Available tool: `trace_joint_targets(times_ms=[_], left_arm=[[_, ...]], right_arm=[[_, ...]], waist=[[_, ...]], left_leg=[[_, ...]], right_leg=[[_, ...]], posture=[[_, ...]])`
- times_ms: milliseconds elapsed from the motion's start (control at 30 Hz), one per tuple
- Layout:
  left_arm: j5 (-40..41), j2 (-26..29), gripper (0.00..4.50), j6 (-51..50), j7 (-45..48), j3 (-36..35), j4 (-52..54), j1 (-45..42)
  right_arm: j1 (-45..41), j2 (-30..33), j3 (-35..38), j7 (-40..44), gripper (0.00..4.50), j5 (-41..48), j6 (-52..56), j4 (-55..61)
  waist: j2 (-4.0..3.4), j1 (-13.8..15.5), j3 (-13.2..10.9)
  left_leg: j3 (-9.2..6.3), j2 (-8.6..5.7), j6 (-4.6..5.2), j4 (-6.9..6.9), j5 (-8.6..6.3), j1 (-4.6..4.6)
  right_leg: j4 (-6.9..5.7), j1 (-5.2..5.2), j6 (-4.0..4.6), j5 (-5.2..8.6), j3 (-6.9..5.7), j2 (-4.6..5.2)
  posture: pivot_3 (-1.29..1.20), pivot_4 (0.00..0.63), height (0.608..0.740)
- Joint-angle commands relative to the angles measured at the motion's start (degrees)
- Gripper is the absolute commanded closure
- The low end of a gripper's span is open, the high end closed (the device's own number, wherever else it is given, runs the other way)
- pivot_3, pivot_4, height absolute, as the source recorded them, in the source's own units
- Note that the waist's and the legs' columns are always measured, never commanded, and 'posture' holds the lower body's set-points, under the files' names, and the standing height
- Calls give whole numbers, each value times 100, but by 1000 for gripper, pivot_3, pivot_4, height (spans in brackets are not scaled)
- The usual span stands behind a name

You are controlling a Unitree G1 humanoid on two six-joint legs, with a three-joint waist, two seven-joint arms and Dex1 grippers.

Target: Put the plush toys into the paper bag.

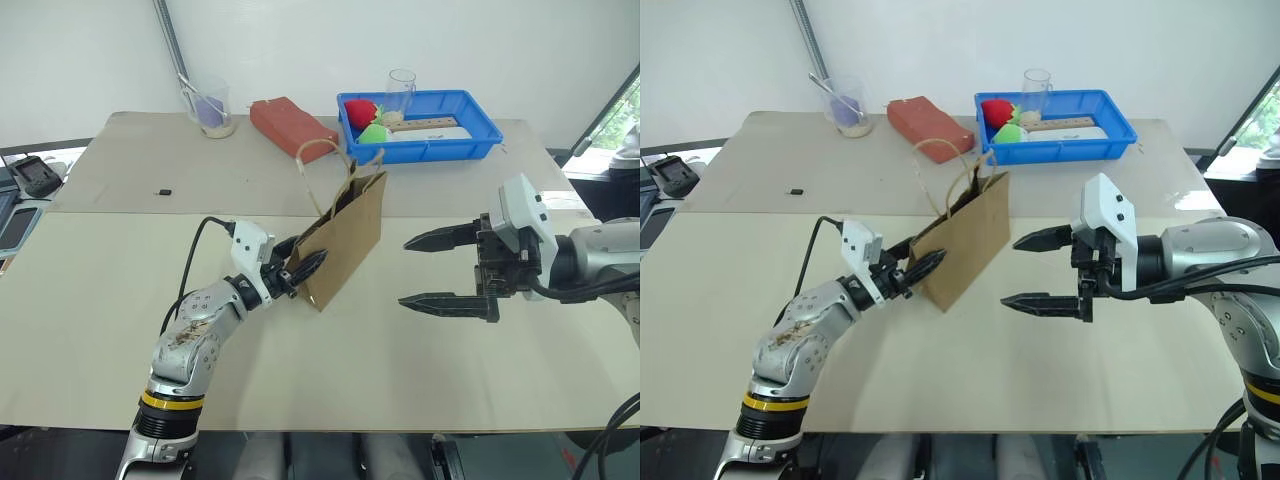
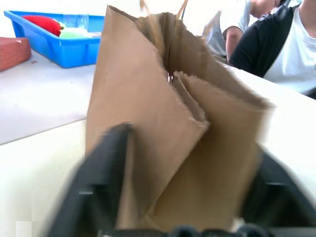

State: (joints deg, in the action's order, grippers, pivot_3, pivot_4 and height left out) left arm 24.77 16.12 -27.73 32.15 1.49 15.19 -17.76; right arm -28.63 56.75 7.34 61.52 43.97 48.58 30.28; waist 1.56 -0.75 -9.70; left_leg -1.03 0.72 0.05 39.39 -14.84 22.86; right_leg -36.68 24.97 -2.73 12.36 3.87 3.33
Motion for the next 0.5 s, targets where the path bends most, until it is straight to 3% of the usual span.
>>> trace_joint_targets(times_ms=[33, 100, 333, 500], left_arm=[[-22, 26, 3708, 136, 114, 67, -6, -120], [33, 108, 4451, 179, 286, -9, -186, -248], [531, 682, 4451, 167, 1542, -283, -829, -932], [805, 1246, 4451, 3, 3223, 61, -1482, -1780]], right_arm=[[-116, 16, 92, -71, 0, -21, -189, 59], [-48, -10, 129, -163, 0, -47, -232, 68], [531, 265, 669, -245, 0, -127, -324, 92], [1808, 806, 2081, 253, 0, -155, -241, 256]], waist=[[0, 1, 0], [0, 4, 0], [0, 4, 0], [1, 80, -1]], left_leg=[[0, 0, 0, 0, 0, 0], [0, 0, 0, 0, 0, 0], [0, -1, 0, 0, 0, 3], [1, -5, 1, 3, 0, 10]], right_leg=[[0, 0, 0, 0, 0, 0], [0, 0, 0, 0, 0, 0], [2, 0, -1, 0, -2, -1], [11, 0, -3, 2, -2, 1]], posture=[[0, 150, 740], [0, 150, 740], [0, 150, 740], [0, 150, 740]])
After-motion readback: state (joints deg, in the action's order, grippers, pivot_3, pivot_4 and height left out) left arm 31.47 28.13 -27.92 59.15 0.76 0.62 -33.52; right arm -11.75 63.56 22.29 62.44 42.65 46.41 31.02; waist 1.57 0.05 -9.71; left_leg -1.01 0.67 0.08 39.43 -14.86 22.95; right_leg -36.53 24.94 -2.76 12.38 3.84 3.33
